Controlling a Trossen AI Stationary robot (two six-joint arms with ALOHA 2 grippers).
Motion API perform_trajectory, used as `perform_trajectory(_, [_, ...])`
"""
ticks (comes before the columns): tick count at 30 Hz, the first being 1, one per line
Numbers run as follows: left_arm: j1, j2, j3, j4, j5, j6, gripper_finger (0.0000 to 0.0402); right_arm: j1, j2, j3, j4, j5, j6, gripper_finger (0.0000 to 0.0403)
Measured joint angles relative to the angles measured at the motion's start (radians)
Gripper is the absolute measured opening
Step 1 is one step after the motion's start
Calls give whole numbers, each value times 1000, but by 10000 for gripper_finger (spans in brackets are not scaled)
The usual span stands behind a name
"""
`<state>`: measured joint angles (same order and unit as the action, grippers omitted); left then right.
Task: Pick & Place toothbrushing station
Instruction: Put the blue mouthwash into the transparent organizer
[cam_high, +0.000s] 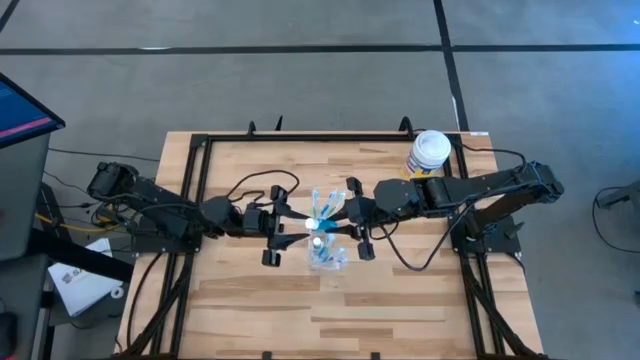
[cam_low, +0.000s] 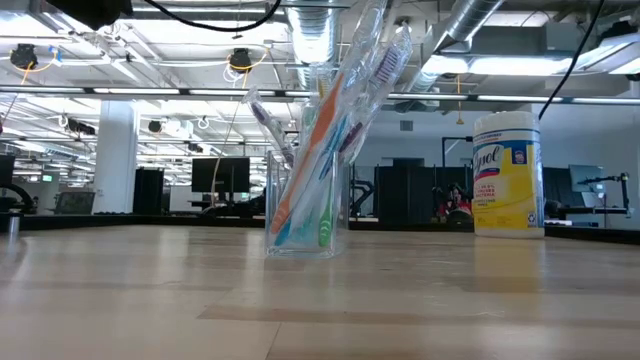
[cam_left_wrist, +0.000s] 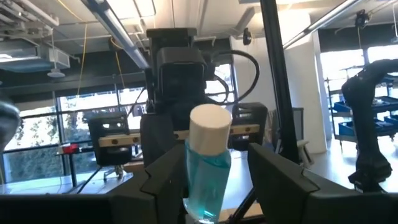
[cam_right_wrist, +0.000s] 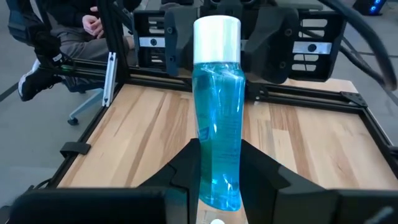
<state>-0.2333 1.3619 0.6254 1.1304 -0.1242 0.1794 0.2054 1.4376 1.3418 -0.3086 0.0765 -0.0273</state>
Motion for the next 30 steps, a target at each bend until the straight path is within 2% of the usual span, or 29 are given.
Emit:
perform_trajectory(9, [0, 60, 3, 134, 0, 55, 171, 0, 0, 0, 0, 0, 0, 79])
perform_trajectory(22, [0, 61, 19, 135, 0, 60, 170, 1, 3, 0, 1, 0, 0, 79])
perform_trajectory(30, [0, 158, 85, 132, -1, 87, 163, 0, 9, 0, 0, -1, -3, 79])
